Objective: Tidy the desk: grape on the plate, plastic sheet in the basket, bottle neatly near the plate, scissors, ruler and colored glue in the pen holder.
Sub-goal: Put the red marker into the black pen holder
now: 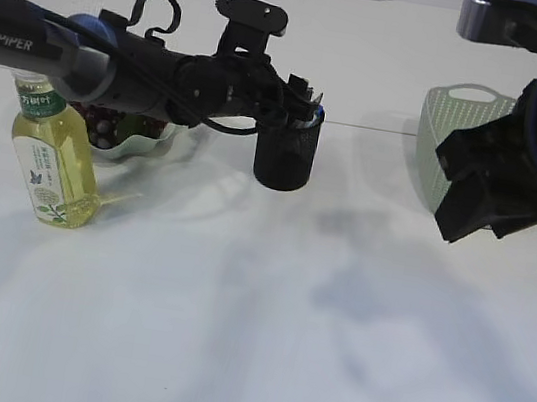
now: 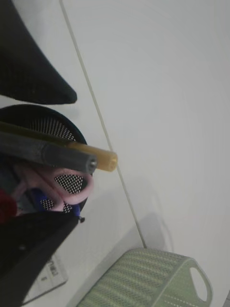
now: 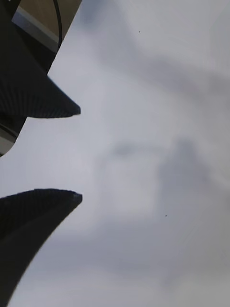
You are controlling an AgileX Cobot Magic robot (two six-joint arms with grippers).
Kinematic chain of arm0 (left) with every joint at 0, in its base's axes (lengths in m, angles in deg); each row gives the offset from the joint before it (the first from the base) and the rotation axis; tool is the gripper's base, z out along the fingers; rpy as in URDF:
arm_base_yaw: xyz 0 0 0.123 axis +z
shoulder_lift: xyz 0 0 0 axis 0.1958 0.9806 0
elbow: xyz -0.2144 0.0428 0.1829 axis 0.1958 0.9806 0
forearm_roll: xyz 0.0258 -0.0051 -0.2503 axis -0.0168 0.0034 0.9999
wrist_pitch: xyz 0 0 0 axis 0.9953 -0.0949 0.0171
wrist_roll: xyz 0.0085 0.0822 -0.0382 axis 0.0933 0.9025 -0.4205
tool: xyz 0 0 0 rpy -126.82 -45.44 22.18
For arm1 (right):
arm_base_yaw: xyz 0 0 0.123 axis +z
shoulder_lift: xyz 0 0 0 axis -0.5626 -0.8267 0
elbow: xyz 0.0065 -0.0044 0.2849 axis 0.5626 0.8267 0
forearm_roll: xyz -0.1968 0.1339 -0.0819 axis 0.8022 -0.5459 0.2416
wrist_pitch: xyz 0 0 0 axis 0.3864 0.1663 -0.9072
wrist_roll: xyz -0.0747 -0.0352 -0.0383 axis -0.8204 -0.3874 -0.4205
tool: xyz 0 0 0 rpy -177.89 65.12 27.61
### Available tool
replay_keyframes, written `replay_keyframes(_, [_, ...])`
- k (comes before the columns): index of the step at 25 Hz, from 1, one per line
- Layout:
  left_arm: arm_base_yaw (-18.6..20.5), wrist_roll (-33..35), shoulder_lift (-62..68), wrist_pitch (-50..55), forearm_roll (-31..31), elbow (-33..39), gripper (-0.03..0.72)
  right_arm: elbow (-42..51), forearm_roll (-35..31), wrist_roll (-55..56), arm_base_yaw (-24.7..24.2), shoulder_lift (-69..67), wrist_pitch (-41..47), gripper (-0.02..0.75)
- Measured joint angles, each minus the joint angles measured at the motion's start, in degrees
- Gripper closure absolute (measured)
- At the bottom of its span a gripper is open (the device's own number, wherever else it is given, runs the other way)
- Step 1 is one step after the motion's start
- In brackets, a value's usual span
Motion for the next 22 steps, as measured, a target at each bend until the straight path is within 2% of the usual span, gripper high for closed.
replay_keyframes(6, [0.0, 0.0, -6.3, 7.3, 0.1, 0.0, 0.161, 0.0, 0.0, 0.0, 0.0, 0.0, -0.1, 0.344])
replay_keyframes(8, [0.0, 0.0, -10.1, 11.3, -0.1, 0.0, 0.16, 0.0, 0.0, 0.0, 0.0, 0.0, -0.3, 0.294])
replay_keyframes(12, [0.4, 0.0, -18.7, 24.9, -0.4, 0.0, 0.16, 0.0, 0.0, 0.1, 0.0, 0.0, -0.4, 0.184])
replay_keyframes(16, [1.3, 0.0, -26.8, 41.1, -1.9, 0.0, 0.16, 0.0, 0.0, 0.2, 0.0, 0.0, -1.0, 0.165])
replay_keyframes(18, [1.5, 0.0, -30.7, 47.6, -4.9, 0.0, 0.16, 0.0, 0.2, 0.2, 0.0, 0.0, -1.8, 0.163])
replay_keyframes(22, [1.6, -0.1, -36.6, 55.6, -7.9, 0.0, 0.16, 0.0, 0.5, -2.1, 0.0, 0.0, -2.3, 0.163])
